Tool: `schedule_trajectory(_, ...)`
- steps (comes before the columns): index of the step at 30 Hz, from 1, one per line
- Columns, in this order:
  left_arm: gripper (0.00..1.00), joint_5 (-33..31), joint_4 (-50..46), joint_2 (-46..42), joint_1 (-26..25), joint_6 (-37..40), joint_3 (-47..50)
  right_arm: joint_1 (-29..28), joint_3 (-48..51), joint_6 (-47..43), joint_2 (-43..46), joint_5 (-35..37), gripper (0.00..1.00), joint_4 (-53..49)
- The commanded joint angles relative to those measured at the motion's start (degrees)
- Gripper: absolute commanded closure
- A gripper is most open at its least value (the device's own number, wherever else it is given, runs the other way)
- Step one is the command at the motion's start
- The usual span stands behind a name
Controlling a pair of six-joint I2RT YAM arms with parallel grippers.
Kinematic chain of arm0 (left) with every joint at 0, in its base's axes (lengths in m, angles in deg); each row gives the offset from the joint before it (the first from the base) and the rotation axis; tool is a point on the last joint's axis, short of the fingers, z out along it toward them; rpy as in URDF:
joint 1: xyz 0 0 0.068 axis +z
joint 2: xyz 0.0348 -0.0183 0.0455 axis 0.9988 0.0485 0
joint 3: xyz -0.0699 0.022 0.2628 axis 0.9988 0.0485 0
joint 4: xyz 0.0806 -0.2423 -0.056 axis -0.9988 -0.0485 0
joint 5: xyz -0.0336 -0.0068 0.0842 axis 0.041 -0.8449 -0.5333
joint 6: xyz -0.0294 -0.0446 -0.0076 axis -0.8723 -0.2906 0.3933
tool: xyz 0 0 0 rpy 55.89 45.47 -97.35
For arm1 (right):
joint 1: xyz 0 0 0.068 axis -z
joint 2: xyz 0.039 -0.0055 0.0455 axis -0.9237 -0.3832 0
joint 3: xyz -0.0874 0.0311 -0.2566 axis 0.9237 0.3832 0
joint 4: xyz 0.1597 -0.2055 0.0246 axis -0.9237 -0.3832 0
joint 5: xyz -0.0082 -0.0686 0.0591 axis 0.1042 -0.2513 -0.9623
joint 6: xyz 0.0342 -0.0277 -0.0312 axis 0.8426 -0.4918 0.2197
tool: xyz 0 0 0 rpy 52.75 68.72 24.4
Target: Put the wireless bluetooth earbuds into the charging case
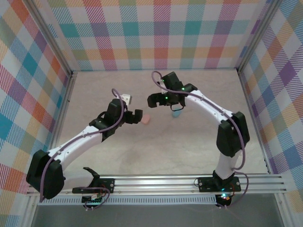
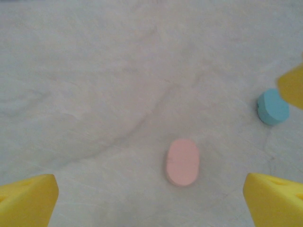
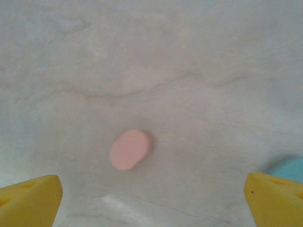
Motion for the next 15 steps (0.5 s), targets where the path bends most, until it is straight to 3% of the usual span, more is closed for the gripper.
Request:
schedule_trajectory(1, 0.0, -7.51, -1.46, -2.84, 1.72, 6.62, 0.99, 1.38, 5.46, -2.28, 4.01, 9.4, 0.0, 7.32)
schedule_trajectory(10, 0.0, -13.28, 7.99, -9.74, 7.75, 12.41, 11.7, 6.07, 19.68, -0.69, 11.91, 23.92, 0.0, 13.57)
schedule_trajectory(13, 0.0, -15.21, 11.72, -11.62, 9.95, 13.03, 16.34, 8.17, 28.03, -2.68, 15.93, 28.33, 0.0, 20.27)
schedule_trajectory(15, 0.0, -16.19, 14.5, -12.62, 11.42, 12.75, 19.16, 9.18, 36.07, -7.94, 19.55, 29.37, 0.0, 30.09)
